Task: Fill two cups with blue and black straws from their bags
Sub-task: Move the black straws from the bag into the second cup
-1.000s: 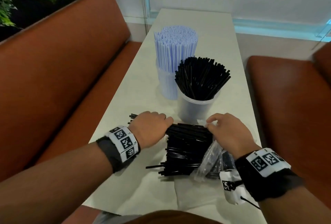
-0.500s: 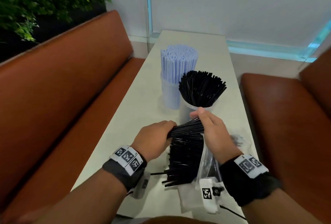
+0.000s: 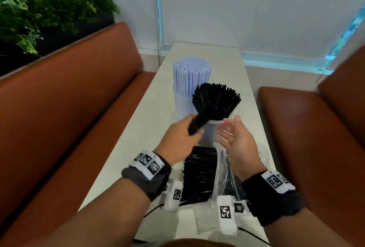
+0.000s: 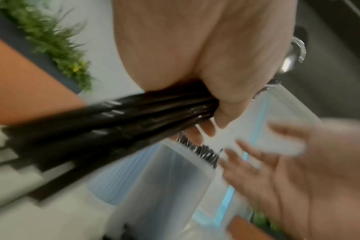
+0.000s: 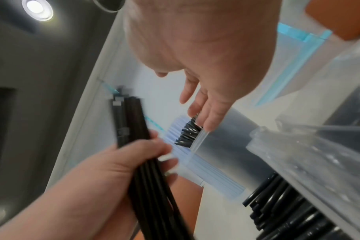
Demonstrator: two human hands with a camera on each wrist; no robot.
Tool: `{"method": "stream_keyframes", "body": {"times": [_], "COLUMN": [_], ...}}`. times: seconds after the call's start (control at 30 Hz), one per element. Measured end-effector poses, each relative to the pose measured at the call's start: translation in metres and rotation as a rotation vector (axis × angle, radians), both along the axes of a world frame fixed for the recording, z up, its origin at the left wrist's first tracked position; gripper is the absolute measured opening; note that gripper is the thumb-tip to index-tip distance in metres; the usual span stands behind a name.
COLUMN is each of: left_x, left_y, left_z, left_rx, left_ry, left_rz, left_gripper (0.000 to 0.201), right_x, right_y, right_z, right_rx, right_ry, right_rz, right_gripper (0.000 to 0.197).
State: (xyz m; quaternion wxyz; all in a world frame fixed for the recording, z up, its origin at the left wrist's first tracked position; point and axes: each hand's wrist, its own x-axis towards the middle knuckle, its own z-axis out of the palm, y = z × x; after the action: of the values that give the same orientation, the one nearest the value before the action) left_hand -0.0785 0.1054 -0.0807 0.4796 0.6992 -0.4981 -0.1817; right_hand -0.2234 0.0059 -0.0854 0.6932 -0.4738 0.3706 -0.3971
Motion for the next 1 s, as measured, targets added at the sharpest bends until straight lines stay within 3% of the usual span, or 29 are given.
{"method": "stream_keyframes", "body": {"times": [0.07,0.13,0.27,0.37,0.47,0.57,0.67,0.8,1.0], "left_x": [-0.003,-0.005,-0.008,-0.023,-0.025,-0.016,-0.021,-0.016,-0.002], "left_y": [-0.001,-0.006,-0.018,-0.028,-0.035,-0.040,-0.043,-0.045,-0.049], "left_z": [0.024,0.045,0.061,0.057,0.053,0.051,0.047,0.047,0.064], "left_rx": [-0.265,-0.487,-0.685,-0.594,-0.543,-0.566,-0.521,-0.491,-0.474], "left_ry": [0.356,0.606,0.902,0.935,0.948,0.993,0.971,0.967,0.843], "left_rz": [0.016,0.026,0.009,0.031,0.054,0.078,0.069,0.022,-0.062], "left_gripper": [0.012,0.015,0.018,0.019,0.018,0.018,0.018,0.020,0.020], "right_x": [-0.002,-0.001,0.004,0.012,0.015,0.008,0.006,0.008,0.009], "right_y": [-0.003,-0.001,0.005,0.009,0.006,-0.004,-0.005,-0.009,-0.023], "right_z": [0.000,-0.001,0.002,0.006,0.010,0.010,0.006,-0.001,-0.005], "right_rx": [0.140,0.226,0.351,0.363,0.257,-0.179,-0.536,-0.653,-0.835], "right_ry": [0.005,0.005,-0.087,-0.167,-0.091,0.083,0.403,0.575,0.796], "right_rz": [0.011,0.033,0.087,0.229,0.274,0.288,0.590,0.432,0.379], "right_gripper": [0.050,0.055,0.065,0.073,0.067,0.039,0.040,0.011,0.020]}}
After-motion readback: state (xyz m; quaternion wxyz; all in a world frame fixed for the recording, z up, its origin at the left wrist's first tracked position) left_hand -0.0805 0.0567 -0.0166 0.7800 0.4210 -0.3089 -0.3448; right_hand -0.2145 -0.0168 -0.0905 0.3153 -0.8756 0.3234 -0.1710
